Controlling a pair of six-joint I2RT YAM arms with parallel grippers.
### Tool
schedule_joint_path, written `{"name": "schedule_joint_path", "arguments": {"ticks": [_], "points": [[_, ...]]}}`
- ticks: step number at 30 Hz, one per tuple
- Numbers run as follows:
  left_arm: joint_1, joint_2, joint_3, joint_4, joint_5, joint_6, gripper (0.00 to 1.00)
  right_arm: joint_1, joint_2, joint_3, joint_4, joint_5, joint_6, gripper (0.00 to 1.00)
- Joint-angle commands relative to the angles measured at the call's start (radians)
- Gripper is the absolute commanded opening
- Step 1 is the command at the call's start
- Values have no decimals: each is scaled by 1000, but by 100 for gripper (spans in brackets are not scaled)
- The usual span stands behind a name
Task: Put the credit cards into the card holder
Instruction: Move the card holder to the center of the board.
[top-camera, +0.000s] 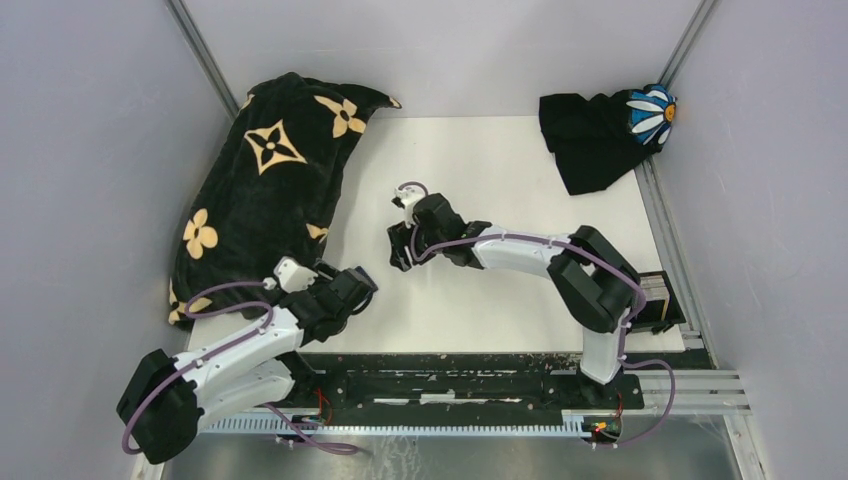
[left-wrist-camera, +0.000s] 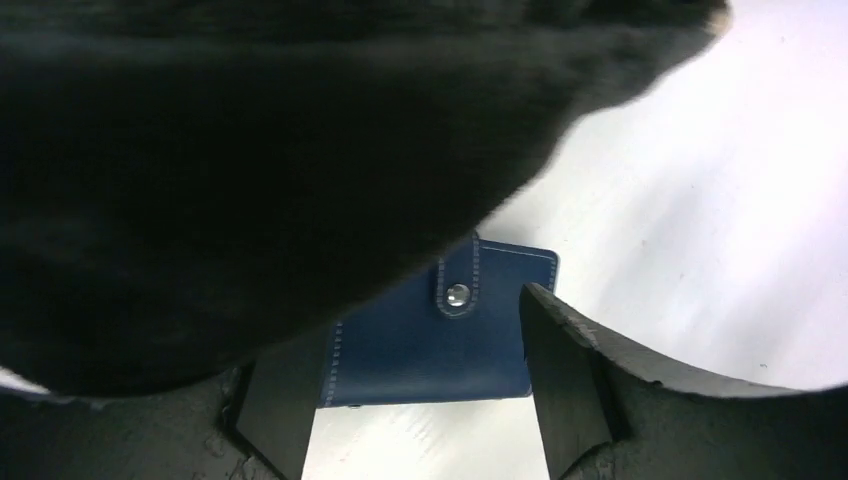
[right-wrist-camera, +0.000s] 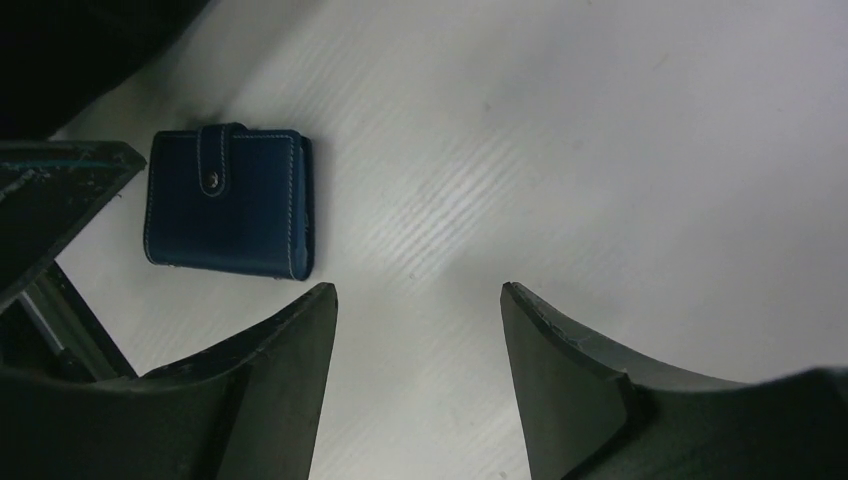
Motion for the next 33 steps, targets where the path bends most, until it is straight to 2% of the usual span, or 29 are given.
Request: {"name": "schedule_joint_path", "arguments": {"ticks": [1, 13, 24, 29, 33], "points": [[-5, -78, -47, -68, -52, -167, 74, 23, 79, 122, 69, -90, 39, 67], [-4, -115, -112, -88, -39, -207, 47, 41, 261, 287, 124, -230, 147, 62], [-5, -76, -151, -25, -32, -200, 37, 74, 341, 317, 127, -273, 182, 54], [-4, -34, -157, 22, -34, -190, 33, 79, 355, 293, 167, -300, 225, 47], [-4, -3, -161, 75, -37, -170, 25, 79, 356, 270, 196, -314, 248, 41]]}}
